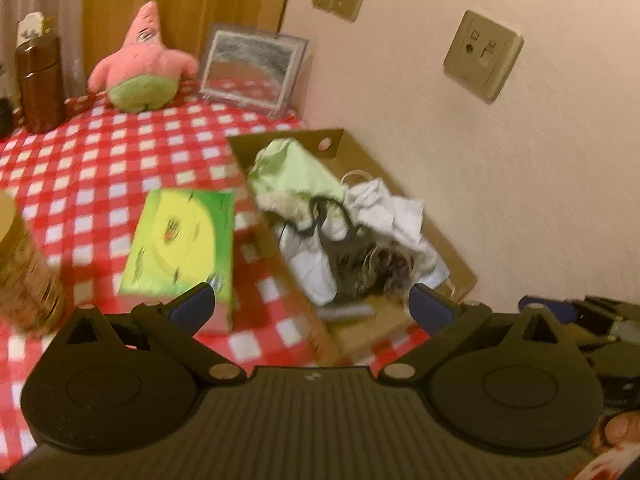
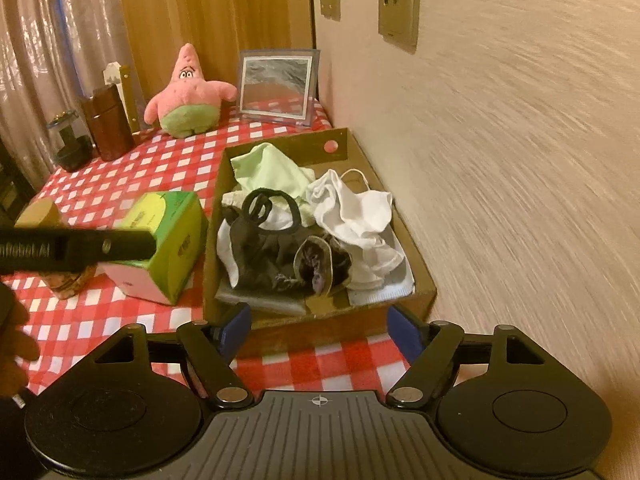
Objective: Organize soft objects
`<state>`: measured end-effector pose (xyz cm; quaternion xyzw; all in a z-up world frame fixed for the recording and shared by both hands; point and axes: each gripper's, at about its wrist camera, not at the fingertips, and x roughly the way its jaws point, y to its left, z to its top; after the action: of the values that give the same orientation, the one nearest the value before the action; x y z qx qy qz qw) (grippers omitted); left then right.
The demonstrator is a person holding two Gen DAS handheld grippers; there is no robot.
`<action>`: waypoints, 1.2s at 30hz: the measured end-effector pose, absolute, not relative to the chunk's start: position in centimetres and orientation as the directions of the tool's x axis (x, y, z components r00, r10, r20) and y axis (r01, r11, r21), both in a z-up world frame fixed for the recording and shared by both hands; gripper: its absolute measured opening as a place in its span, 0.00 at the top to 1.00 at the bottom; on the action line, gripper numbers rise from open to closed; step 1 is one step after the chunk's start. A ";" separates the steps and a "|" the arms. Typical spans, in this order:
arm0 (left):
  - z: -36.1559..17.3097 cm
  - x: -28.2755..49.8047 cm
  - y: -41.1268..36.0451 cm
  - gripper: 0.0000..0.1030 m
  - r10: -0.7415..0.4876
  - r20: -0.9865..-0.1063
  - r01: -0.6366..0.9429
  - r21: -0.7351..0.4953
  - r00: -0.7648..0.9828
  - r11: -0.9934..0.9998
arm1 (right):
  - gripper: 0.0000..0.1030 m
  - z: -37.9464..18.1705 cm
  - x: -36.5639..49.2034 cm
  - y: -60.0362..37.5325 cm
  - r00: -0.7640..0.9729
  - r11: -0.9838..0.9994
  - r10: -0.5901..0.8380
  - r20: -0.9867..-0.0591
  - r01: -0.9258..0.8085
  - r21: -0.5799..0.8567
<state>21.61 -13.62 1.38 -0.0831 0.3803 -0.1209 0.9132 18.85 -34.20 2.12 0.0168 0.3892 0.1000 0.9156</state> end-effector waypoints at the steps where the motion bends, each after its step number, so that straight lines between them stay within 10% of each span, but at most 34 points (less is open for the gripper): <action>1: 1.3 20.9 -13.5 0.00 -0.285 -0.678 0.155 -0.248 0.678 0.956 | 0.26 2.2 18.5 -34.2 0.676 0.980 0.195 -0.710 -0.168 0.109; 36: 1.4 6.6 -10.9 0.01 -0.141 -0.714 0.012 -0.182 0.685 0.983 | 0.22 4.7 7.6 -30.6 0.683 0.983 0.178 -0.709 -0.163 0.090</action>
<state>6.58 -10.86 1.43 -0.0818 0.3944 -0.0417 0.9143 7.56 -30.57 4.71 0.0099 0.3873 0.0929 0.9172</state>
